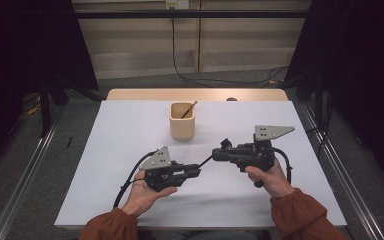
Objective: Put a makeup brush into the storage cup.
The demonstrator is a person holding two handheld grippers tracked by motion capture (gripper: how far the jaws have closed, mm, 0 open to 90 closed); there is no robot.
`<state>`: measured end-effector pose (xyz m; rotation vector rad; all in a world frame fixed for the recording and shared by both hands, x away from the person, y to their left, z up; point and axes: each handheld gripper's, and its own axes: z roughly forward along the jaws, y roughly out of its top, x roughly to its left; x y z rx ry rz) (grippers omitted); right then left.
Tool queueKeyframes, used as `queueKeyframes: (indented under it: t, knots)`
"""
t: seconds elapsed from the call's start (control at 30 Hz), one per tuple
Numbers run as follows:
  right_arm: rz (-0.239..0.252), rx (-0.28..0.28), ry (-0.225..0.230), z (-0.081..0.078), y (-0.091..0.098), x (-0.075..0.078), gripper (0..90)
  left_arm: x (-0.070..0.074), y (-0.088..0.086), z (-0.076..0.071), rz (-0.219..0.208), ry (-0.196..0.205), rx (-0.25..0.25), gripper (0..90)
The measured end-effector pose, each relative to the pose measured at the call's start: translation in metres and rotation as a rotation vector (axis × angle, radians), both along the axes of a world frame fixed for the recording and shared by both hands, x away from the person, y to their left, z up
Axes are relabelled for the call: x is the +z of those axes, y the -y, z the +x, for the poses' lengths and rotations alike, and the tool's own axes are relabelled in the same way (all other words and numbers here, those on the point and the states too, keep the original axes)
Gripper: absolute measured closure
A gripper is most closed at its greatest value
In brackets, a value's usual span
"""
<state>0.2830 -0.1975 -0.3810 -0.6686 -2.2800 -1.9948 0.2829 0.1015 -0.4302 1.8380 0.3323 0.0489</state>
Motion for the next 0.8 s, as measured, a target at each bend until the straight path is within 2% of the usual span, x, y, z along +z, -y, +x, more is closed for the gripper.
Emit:
queueKeyframes:
  t: [0.2, 0.3, 0.4, 0.67, 0.8]
  knots:
    - [0.01, -0.007, 0.005, -0.001, 0.003, 0.002, 85.7, 0.002, -0.002, 0.001, -0.019, -0.026, 0.025, 65.0]
    - [0.011, -0.014, 0.002, 0.0, 0.006, 0.003, 85.7, 0.003, -0.004, 0.001, -0.024, -0.037, 0.044, 55.6]
    - [0.01, -0.021, 0.0, 0.001, 0.009, 0.003, 85.7, 0.004, -0.007, 0.002, -0.026, -0.052, 0.064, 41.4]
    - [0.006, -0.045, -0.012, 0.004, 0.016, 0.003, 85.7, 0.012, -0.018, 0.001, -0.051, -0.053, 0.094, 15.4]
    - [-0.001, -0.05, -0.02, 0.005, 0.019, 0.003, 85.7, 0.015, -0.025, 0.001, -0.069, -0.049, 0.102, 6.8]
